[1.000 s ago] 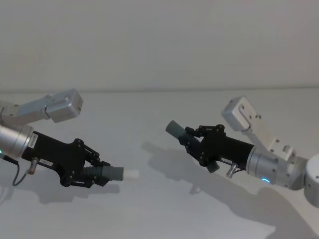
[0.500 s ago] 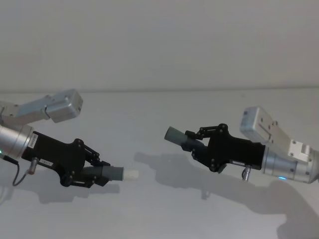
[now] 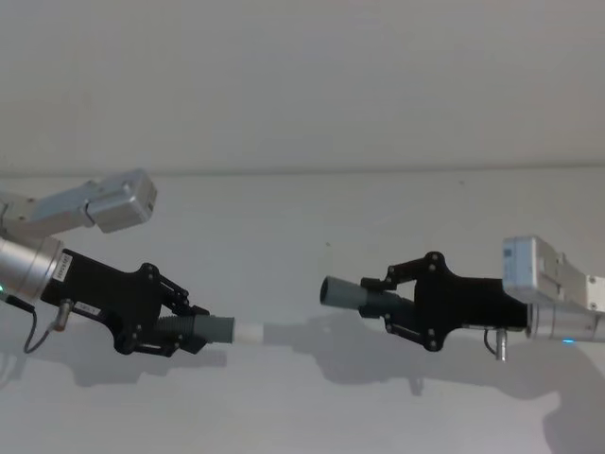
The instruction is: Use both hands to pick up one end of the pipe from the table, align the ends, and insert them.
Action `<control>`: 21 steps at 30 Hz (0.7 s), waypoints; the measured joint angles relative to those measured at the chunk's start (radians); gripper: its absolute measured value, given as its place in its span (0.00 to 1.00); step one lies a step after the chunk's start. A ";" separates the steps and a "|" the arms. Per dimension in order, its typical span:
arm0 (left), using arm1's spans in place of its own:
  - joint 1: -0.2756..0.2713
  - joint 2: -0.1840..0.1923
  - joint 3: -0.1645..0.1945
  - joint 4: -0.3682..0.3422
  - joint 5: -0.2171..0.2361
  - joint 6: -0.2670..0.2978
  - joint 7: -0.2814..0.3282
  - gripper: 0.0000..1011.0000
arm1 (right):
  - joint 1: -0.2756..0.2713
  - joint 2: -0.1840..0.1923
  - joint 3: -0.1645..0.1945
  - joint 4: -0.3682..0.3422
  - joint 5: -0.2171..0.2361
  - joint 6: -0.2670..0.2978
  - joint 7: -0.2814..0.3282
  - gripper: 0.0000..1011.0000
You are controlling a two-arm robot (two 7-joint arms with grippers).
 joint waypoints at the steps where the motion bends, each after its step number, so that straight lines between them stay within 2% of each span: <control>1: 0.000 0.000 0.000 0.000 0.000 0.000 0.000 0.33 | 0.003 0.002 -0.002 0.003 0.004 -0.010 0.011 0.24; 8: 0.000 0.000 0.000 0.000 0.000 0.000 0.000 0.33 | 0.035 0.017 -0.024 0.037 0.050 -0.096 0.122 0.24; 15: 0.000 0.000 0.000 0.000 0.000 0.000 0.000 0.33 | 0.052 0.018 -0.042 0.053 0.059 -0.129 0.161 0.24; 21: 0.000 0.000 0.000 0.000 0.000 0.000 0.000 0.33 | 0.061 0.011 -0.053 0.064 0.051 -0.138 0.161 0.24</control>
